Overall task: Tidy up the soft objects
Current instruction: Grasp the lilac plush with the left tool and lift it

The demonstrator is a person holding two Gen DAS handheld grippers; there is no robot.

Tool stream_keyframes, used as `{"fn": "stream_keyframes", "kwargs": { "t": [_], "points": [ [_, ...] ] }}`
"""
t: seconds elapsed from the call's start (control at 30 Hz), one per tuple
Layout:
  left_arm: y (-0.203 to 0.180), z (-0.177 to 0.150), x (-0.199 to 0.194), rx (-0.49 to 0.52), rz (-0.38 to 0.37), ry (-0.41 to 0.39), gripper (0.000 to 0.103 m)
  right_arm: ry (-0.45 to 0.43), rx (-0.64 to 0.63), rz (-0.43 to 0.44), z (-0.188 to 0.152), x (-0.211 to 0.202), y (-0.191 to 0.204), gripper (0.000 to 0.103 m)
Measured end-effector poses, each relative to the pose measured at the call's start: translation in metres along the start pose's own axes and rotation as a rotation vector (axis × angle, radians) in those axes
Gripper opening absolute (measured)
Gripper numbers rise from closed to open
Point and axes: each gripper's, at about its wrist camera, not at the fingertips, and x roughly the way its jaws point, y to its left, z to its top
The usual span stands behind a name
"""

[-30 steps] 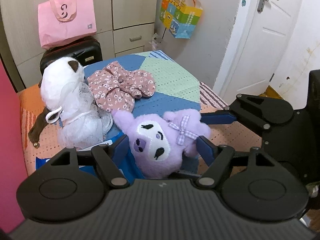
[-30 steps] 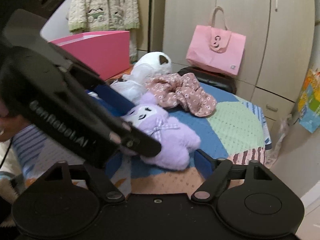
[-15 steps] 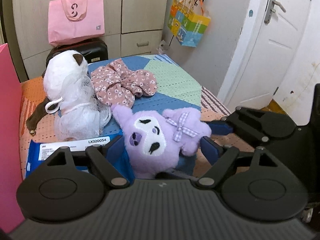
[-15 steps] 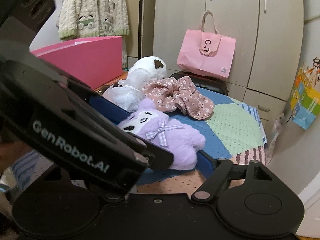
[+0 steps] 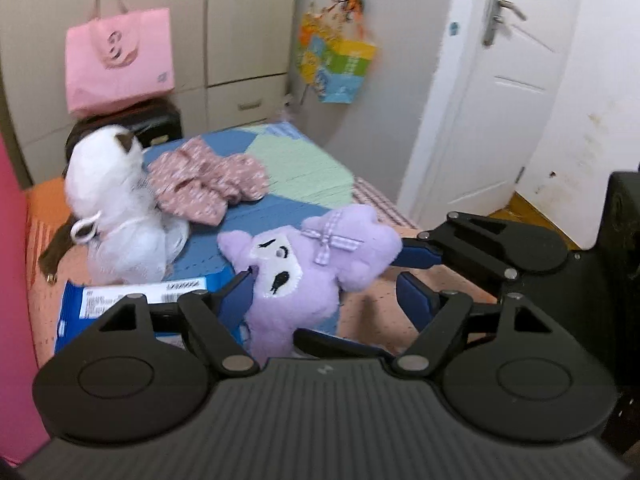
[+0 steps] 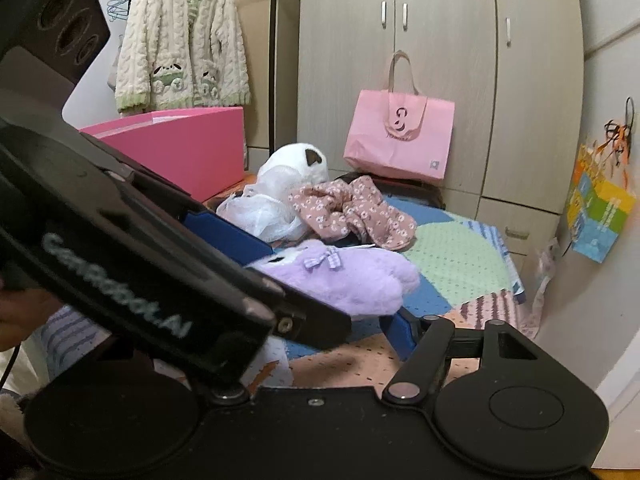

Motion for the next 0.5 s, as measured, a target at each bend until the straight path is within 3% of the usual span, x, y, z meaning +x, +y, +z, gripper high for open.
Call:
{"fn": "stream_keyframes", "kwargs": {
  "t": [0.17,0.5],
  "points": [
    [0.0,0.001,0.003,-0.034,-0.056,0.031,0.077,-0.006,0.02,-0.009,0.002,-0.016,-0.003,0.073],
    [0.009,0.006,0.009,-0.083,-0.016,0.022,0.083,0.069,0.057,-0.027,-0.012,-0.018,-0.021,0.08]
  ]
}}
